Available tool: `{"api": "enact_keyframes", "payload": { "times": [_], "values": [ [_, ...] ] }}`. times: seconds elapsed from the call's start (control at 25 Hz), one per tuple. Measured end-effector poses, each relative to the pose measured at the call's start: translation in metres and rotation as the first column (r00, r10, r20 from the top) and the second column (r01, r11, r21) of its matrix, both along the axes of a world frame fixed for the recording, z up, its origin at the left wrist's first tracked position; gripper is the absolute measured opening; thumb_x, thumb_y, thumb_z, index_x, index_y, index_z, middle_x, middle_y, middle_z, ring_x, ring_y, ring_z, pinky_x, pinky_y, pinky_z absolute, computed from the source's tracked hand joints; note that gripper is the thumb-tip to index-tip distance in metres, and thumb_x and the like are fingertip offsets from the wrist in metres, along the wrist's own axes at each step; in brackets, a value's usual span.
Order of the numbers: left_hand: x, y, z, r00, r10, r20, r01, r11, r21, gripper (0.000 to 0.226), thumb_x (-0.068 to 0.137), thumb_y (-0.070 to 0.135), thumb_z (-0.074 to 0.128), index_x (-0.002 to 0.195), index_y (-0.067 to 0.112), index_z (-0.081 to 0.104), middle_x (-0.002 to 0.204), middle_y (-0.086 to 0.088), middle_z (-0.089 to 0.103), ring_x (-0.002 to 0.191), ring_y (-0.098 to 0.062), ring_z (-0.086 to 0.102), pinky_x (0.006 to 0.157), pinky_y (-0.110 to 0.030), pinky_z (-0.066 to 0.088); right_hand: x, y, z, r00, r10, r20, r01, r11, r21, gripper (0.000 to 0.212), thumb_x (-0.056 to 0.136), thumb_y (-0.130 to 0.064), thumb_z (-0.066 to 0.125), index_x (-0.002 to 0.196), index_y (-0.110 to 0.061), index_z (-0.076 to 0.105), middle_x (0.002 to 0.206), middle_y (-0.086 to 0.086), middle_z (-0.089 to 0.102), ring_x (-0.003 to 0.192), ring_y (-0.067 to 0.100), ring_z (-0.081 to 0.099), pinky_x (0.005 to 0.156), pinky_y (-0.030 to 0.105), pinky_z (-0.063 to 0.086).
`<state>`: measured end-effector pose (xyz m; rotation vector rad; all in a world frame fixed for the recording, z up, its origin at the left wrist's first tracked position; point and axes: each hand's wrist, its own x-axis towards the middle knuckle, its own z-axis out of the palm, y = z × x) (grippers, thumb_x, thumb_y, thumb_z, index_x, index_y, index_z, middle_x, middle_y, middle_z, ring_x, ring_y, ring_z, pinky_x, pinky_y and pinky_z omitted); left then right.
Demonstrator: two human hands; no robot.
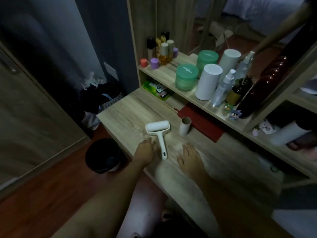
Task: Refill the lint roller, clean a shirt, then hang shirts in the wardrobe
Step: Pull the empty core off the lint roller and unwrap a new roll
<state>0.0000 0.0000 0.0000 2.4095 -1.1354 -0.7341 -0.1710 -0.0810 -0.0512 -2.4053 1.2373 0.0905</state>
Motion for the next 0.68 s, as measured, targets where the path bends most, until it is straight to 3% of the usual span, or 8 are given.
{"api": "enact_keyframes", "payload": {
  "times": [0.16,0.24,0.36,0.44,0.6,0.68],
  "values": [
    [-0.015,-0.036,-0.021,0.976,0.174,-0.134,-0.18,0.983,-0.033,0.04,0.094,0.033,0.047,0.104,-0.005,0.054,0.105,-0.025,0.062,0.101,-0.039,0.058,0.079,-0.037,0.041,-0.003,-0.011,-0.025,0.999,-0.009,-0.05,0.005,0.996,-0.09,0.07,0.082,-0.049,0.028,0.131,-0.004,0.049,0.137,0.018,0.051,0.125,0.031,0.05,0.1,0.046,0.043],
    [-0.019,-0.052,-0.033,0.946,0.229,-0.229,-0.237,0.971,-0.009,0.045,0.092,0.039,0.05,0.103,-0.004,0.055,0.103,-0.021,0.063,0.098,-0.036,0.059,0.077,-0.035,0.042,-0.004,-0.011,-0.034,0.999,-0.014,-0.035,0.009,0.989,-0.146,0.066,0.082,-0.049,0.033,0.128,-0.006,0.053,0.133,0.015,0.056,0.122,0.03,0.054,0.095,0.046,0.047],
    [-0.021,-0.064,-0.045,0.871,0.348,-0.348,-0.37,0.929,0.002,0.056,0.086,0.048,0.055,0.109,-0.003,0.052,0.104,-0.02,0.063,0.095,-0.037,0.061,0.082,-0.04,0.05,-0.003,-0.012,-0.033,1.0,-0.03,-0.005,0.029,0.985,-0.17,0.066,0.084,-0.05,0.033,0.131,-0.009,0.05,0.137,0.013,0.053,0.126,0.028,0.05,0.098,0.046,0.045],
    [-0.025,-0.067,-0.05,0.846,0.391,-0.361,-0.419,0.908,0.002,0.052,0.088,0.042,0.056,0.112,-0.003,0.047,0.108,-0.021,0.061,0.096,-0.038,0.06,0.083,-0.043,0.05,-0.005,-0.011,-0.037,1.0,-0.023,-0.01,0.021,0.984,-0.175,0.066,0.084,-0.051,0.034,0.133,-0.01,0.049,0.138,0.012,0.051,0.128,0.027,0.048,0.099,0.046,0.044],
    [-0.03,-0.058,-0.041,0.792,0.465,-0.395,-0.537,0.838,-0.091,0.037,0.096,0.034,0.042,0.112,0.0,0.044,0.099,-0.015,0.058,0.096,-0.034,0.058,0.074,-0.033,0.041,-0.006,-0.012,-0.037,1.0,-0.011,-0.013,0.009,0.992,-0.128,0.065,0.084,-0.05,0.033,0.132,-0.009,0.049,0.139,0.012,0.05,0.128,0.027,0.048,0.1,0.046,0.041],
    [-0.029,-0.048,-0.03,0.79,0.487,-0.372,-0.565,0.815,-0.133,0.04,0.096,0.038,0.039,0.113,0.002,0.046,0.095,-0.012,0.059,0.093,-0.033,0.059,0.072,-0.031,0.039,-0.007,-0.014,-0.035,0.999,-0.014,0.042,0.018,0.993,-0.117,0.064,0.089,-0.048,0.031,0.14,-0.009,0.038,0.149,0.01,0.036,0.137,0.025,0.036,0.108,0.043,0.032]
  ]
}}
